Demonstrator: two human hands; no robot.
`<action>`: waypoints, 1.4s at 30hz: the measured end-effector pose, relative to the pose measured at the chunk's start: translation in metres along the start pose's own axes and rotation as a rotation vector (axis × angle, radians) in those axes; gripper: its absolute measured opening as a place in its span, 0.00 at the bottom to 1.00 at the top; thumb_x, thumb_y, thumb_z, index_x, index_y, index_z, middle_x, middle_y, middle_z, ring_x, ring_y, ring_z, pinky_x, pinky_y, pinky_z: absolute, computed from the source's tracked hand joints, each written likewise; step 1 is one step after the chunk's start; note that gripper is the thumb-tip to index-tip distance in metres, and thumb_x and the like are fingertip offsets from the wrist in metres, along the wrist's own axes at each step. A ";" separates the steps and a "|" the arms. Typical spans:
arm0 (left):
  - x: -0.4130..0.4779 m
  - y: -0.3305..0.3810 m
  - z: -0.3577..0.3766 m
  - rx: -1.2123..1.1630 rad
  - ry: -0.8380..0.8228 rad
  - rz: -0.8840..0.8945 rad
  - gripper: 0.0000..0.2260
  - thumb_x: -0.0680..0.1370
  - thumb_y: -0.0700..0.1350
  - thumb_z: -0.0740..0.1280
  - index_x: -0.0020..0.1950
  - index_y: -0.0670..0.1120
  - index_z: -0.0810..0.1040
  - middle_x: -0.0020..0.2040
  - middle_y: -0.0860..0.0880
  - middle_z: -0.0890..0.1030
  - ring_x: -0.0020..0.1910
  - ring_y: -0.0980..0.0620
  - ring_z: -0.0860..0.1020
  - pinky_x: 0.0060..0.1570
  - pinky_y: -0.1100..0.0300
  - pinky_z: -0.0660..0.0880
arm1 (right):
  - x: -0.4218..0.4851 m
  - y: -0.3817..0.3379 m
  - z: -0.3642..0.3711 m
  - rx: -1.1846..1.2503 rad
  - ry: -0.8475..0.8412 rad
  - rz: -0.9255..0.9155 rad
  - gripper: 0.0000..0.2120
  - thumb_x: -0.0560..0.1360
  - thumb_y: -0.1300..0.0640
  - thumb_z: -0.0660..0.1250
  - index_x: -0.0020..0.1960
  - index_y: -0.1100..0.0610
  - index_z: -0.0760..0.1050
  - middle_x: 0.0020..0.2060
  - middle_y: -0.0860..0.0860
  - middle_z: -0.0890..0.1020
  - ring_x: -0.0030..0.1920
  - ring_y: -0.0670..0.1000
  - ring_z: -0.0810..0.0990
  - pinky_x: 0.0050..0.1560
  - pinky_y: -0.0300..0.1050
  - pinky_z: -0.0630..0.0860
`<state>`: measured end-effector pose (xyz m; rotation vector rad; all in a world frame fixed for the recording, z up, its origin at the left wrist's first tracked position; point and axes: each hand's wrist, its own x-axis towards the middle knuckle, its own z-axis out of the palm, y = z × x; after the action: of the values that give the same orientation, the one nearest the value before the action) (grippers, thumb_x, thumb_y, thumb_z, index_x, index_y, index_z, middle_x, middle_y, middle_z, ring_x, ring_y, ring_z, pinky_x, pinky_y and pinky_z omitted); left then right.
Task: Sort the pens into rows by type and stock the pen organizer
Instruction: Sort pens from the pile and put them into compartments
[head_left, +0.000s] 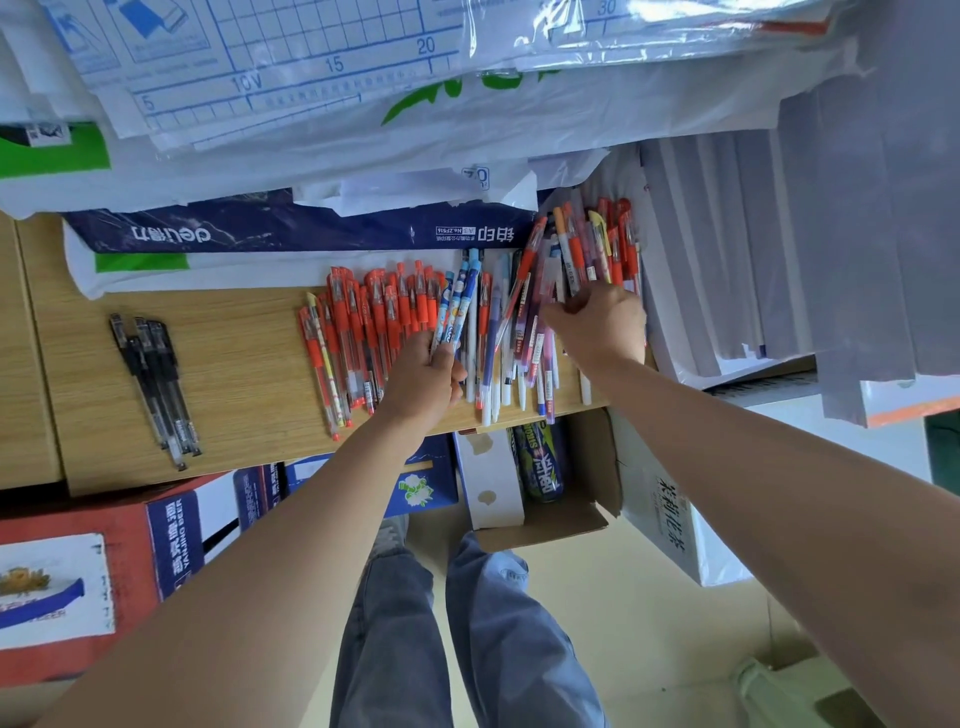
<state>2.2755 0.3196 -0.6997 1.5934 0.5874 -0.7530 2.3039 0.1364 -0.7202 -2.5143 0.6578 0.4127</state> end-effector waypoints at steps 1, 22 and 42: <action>-0.001 0.001 0.001 -0.005 -0.001 -0.002 0.07 0.84 0.39 0.52 0.49 0.42 0.67 0.36 0.46 0.70 0.30 0.54 0.66 0.24 0.69 0.66 | -0.002 0.000 -0.004 0.040 -0.015 0.002 0.12 0.68 0.55 0.68 0.29 0.59 0.73 0.23 0.51 0.72 0.26 0.48 0.69 0.27 0.35 0.64; -0.044 -0.004 -0.061 -0.032 -0.021 0.018 0.09 0.84 0.41 0.54 0.59 0.39 0.70 0.47 0.40 0.79 0.38 0.47 0.82 0.34 0.59 0.79 | -0.079 -0.075 0.007 0.422 -0.579 -0.057 0.05 0.76 0.61 0.67 0.42 0.59 0.76 0.30 0.52 0.77 0.24 0.43 0.73 0.27 0.34 0.71; -0.099 -0.073 -0.394 0.082 -0.238 0.003 0.07 0.84 0.43 0.52 0.57 0.41 0.67 0.39 0.47 0.73 0.29 0.55 0.71 0.28 0.69 0.70 | -0.223 -0.343 0.195 0.667 -0.652 0.196 0.06 0.76 0.62 0.68 0.41 0.64 0.75 0.28 0.56 0.71 0.26 0.50 0.67 0.28 0.42 0.63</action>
<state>2.2127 0.7240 -0.6455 1.5508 0.3858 -0.9590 2.2659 0.5839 -0.6561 -1.5642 0.6346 0.8668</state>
